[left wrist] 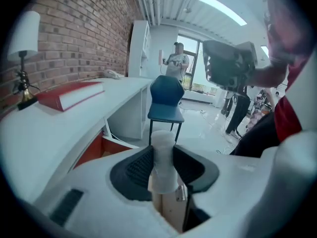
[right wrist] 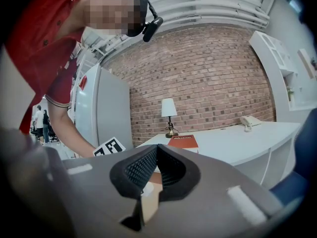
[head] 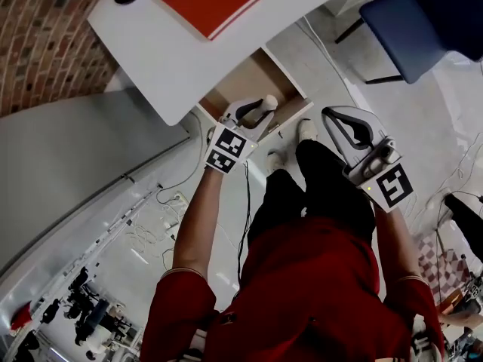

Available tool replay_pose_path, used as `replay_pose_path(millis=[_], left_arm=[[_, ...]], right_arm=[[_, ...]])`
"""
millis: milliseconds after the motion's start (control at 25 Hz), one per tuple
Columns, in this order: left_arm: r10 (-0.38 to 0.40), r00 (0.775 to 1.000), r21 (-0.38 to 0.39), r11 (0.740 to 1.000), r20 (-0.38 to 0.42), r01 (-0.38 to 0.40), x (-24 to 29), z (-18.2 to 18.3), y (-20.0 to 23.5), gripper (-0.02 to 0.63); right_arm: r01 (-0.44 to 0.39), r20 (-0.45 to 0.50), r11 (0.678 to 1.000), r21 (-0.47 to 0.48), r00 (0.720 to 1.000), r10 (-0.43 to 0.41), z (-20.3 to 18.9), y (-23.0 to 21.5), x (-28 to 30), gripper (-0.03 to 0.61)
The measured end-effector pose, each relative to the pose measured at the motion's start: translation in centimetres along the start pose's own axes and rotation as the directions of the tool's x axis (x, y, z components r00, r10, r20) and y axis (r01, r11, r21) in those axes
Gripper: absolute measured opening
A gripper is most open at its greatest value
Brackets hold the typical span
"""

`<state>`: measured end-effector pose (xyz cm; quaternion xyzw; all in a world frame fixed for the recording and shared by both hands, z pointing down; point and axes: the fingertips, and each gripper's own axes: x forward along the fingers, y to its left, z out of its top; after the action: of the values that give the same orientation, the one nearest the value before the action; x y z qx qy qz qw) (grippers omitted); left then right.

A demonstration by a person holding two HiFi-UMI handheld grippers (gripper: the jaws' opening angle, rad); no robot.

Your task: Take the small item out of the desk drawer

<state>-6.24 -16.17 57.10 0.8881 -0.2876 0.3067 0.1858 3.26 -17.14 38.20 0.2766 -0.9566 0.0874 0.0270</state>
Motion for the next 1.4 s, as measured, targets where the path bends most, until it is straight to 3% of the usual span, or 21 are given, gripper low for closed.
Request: replay_pose_path(millis=[160,320,520,720,880,1040,1240,1400], left_arm=[[0.05,0.99,-0.021,0.999,0.133,-0.048,-3.6,3.7,-1.2,0.135],[0.097,0.965,-0.043,0.995,0.245,-0.089,-7.2,6.8,-2.6,0.135],[0.136,0.928,-0.044,0.991,0.347,-0.128,-11.4,10.0,-4.5,0.135],[0.183,0.871,-0.061,0.983,0.457,-0.175,-15.3,12.5,-5.9,0.135],[0.224,0.83,-0.085,0.974,0.51,-0.211,-18.3,13.7,-6.8,0.135],[0.283,0.772,-0.12,0.957,0.569,-0.263,-21.3,15.1,-7.2,0.135],[0.299,0.755,-0.094,0.948,0.584,-0.303,-23.6,15.2,-7.7,0.135],[0.305,0.711,-0.096,0.943,0.633,-0.319,-25.3,15.9,-8.1,0.135]], right_arm=[[0.001,0.014,1.0,-0.005,1.0,-0.001,1.2,1.5,-0.4,0.014],[-0.001,0.025,1.0,-0.02,1.0,0.001,2.4,3.0,-0.9,0.014],[-0.011,0.042,0.999,-0.032,0.999,0.012,4.0,4.7,-1.7,0.012],[-0.026,0.067,0.999,-0.031,0.997,0.028,5.1,6.3,-2.0,0.014],[-0.049,0.094,0.998,-0.047,0.994,0.054,6.3,7.9,-2.0,0.014],[-0.068,0.109,0.996,-0.057,0.991,0.074,7.4,9.1,-2.0,0.014],[-0.078,0.126,0.995,-0.056,0.988,0.084,8.4,10.3,-2.3,0.014],[-0.08,0.145,0.995,-0.061,0.986,0.088,9.3,11.1,-2.4,0.014]])
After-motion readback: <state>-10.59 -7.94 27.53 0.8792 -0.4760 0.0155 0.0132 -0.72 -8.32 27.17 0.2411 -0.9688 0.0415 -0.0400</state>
